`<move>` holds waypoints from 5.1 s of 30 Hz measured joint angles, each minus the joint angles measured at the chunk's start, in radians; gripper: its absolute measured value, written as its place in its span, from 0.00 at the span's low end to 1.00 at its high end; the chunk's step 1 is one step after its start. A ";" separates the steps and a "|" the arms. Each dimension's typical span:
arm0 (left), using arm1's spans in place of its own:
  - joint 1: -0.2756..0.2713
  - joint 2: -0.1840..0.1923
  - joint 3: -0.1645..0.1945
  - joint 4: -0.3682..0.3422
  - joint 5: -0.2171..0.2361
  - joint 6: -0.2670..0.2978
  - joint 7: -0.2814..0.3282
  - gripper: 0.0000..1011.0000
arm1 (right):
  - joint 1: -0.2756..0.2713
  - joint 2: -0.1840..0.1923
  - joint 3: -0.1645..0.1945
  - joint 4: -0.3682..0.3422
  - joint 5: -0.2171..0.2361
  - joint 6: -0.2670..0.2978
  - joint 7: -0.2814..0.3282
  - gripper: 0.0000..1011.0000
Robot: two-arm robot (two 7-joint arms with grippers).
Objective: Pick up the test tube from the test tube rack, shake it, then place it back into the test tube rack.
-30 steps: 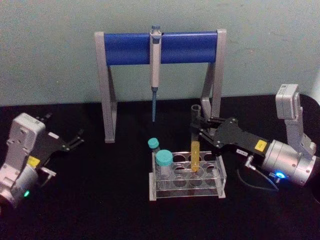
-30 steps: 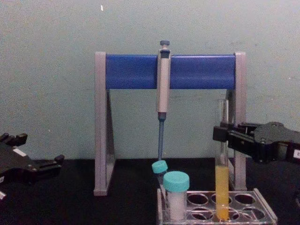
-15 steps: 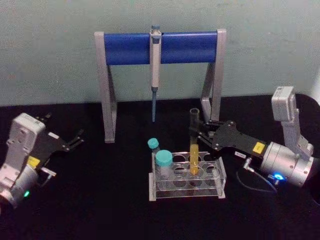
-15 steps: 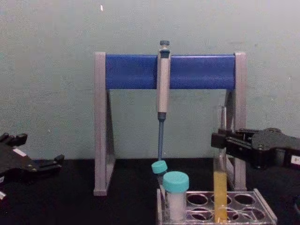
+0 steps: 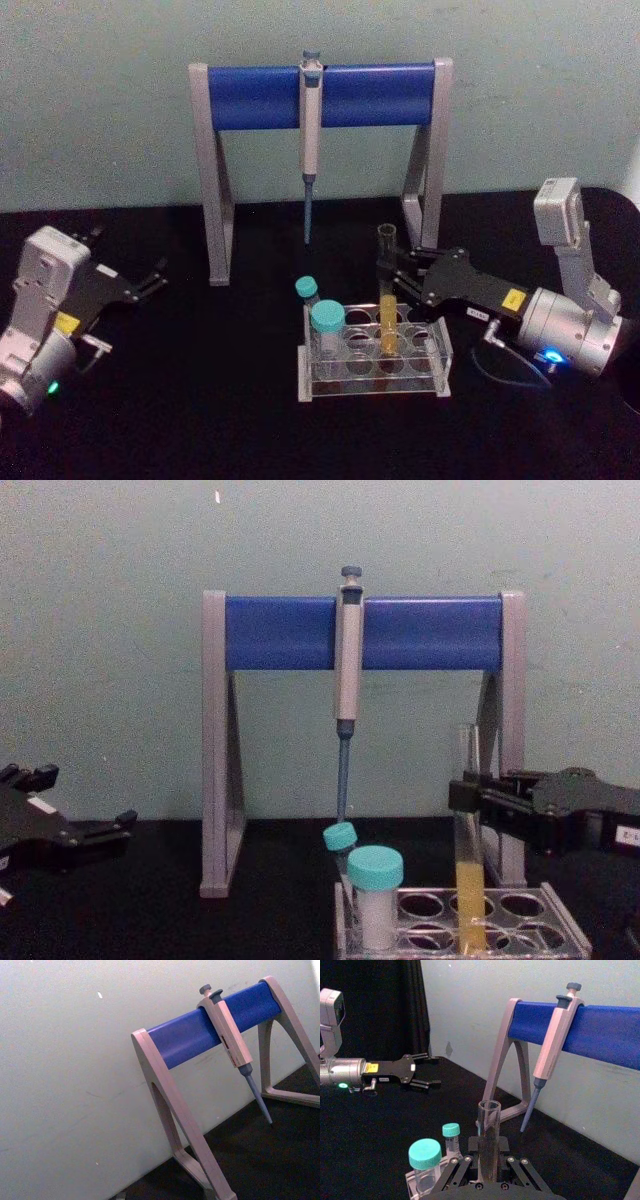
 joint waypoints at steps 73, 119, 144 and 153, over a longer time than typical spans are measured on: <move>0.000 0.000 0.000 0.000 0.000 0.000 0.000 0.99 | 0.009 0.000 -0.012 0.007 -0.025 0.024 -0.010 0.91; 0.000 0.000 0.000 0.000 0.000 0.000 0.000 0.99 | -0.153 -0.111 0.153 -0.145 -0.329 0.305 -0.700 0.99; 0.000 0.000 0.000 0.000 0.000 0.000 0.000 0.99 | -0.153 -0.113 0.154 -0.144 -0.334 0.310 -0.705 0.99; 0.000 0.000 0.000 0.000 0.000 0.000 0.000 0.99 | -0.154 -0.113 0.154 -0.144 -0.335 0.310 -0.705 0.99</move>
